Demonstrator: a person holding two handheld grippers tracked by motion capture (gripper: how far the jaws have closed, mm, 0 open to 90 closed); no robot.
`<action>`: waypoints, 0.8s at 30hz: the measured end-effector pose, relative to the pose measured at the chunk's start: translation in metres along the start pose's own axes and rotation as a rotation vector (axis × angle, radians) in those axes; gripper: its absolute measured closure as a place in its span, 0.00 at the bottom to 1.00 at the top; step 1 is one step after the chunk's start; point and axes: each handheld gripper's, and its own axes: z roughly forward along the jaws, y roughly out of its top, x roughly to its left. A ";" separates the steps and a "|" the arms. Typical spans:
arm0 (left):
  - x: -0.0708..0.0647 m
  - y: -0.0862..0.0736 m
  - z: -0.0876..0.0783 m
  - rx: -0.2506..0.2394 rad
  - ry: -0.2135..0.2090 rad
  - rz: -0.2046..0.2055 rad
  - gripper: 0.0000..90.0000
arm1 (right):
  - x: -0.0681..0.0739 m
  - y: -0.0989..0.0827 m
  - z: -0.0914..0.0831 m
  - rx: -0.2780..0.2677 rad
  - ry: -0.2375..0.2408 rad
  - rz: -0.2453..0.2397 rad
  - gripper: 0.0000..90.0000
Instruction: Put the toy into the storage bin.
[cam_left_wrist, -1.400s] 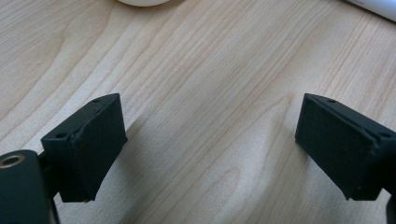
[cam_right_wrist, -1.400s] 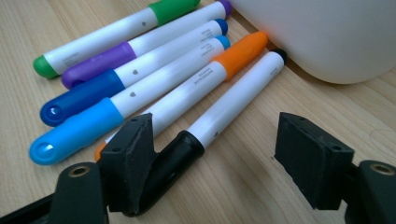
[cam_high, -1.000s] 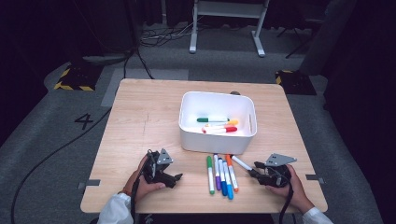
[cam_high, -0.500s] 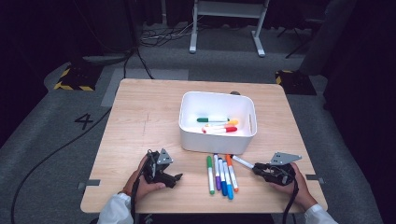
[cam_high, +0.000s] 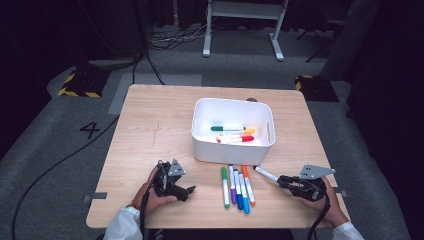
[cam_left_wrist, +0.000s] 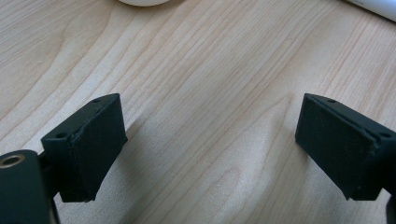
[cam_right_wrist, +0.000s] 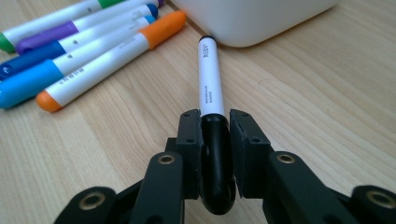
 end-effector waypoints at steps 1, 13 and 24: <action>0.000 0.000 0.000 0.000 0.000 0.000 0.10 | -0.001 0.000 -0.004 -0.014 0.005 0.007 0.84; 0.000 0.000 0.000 0.000 0.000 0.000 0.10 | -0.011 0.000 -0.042 -0.127 -0.044 0.039 0.84; 0.000 0.000 0.000 0.001 0.001 0.001 0.10 | -0.024 0.009 -0.075 -0.230 -0.071 0.058 0.84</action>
